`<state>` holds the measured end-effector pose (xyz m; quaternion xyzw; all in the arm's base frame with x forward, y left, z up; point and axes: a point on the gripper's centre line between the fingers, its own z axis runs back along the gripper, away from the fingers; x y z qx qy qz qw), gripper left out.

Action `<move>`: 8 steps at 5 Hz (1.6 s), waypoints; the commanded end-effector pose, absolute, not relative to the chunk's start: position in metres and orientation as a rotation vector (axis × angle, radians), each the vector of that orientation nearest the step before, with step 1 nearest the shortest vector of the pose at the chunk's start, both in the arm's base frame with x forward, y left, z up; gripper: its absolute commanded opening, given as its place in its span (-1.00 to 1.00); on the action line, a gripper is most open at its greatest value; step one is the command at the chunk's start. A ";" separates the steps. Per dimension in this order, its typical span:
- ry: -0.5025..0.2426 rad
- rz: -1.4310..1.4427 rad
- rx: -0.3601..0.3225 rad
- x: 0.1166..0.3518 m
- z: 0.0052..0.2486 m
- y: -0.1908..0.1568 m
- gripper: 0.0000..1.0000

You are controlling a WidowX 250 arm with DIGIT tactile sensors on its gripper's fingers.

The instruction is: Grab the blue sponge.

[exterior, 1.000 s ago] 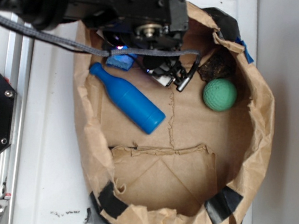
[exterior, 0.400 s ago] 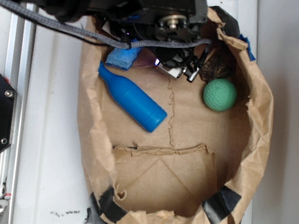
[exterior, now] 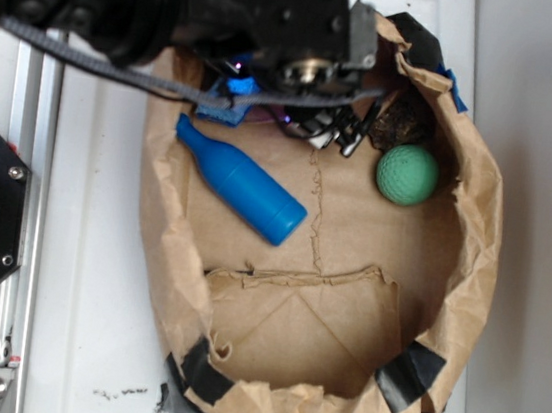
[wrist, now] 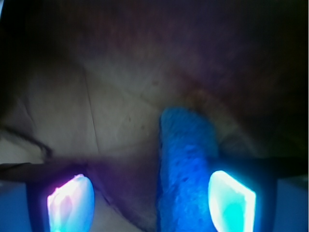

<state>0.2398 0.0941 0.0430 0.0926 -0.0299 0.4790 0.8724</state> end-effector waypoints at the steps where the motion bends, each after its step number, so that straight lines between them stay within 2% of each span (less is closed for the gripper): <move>1: -0.070 0.925 0.163 0.230 0.038 0.089 1.00; 5: -0.043 0.914 0.130 0.223 0.045 0.082 1.00; 6: -0.105 0.893 0.095 0.226 0.069 0.071 1.00; 7: -0.121 0.896 0.035 0.226 0.092 0.057 1.00; 8: -0.107 0.901 0.038 0.215 0.094 0.051 1.00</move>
